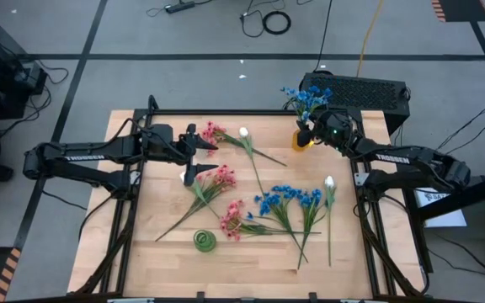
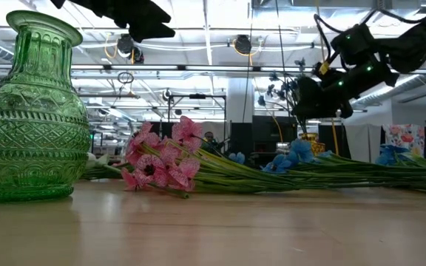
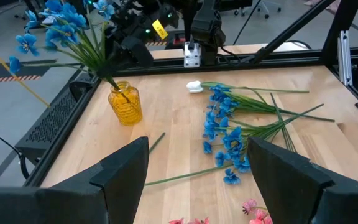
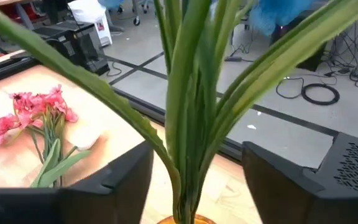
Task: Sort flowers into vase by color
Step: Put the top left blue flowers into the yellow vase, then put the left blue flowers into the yellow vase
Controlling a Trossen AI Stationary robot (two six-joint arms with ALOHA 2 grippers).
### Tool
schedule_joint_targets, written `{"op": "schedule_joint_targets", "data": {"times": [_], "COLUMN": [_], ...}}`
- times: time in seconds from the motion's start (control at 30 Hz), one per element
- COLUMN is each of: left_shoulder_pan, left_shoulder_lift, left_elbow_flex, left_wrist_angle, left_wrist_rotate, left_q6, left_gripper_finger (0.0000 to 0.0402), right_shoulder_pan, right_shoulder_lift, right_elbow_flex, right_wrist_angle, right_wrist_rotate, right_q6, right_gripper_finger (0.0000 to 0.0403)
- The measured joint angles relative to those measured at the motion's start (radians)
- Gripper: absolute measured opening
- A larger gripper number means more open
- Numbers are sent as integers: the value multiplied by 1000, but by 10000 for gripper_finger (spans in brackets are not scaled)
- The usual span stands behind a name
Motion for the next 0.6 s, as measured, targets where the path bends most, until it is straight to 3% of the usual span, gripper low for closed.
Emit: {"op": "schedule_joint_targets", "data": {"times": [0.17, 0.37, 0.6], "left_shoulder_pan": [0, 0, 0], "left_shoulder_lift": [0, 0, 0], "left_elbow_flex": [0, 0, 0], "left_wrist_angle": [0, 0, 0], "left_wrist_rotate": [0, 0, -54], "left_q6": [0, 0, -20], "left_gripper_finger": [278, 278, 278], "right_shoulder_pan": [0, 0, 4], "right_shoulder_lift": [-95, -206, -368], "right_elbow_flex": [0, 0, 0], "right_wrist_angle": [-119, -250, -326], "right_wrist_rotate": [0, -5, -193], "right_q6": [19, 37, 143], "right_gripper_finger": [278, 294, 295]}}
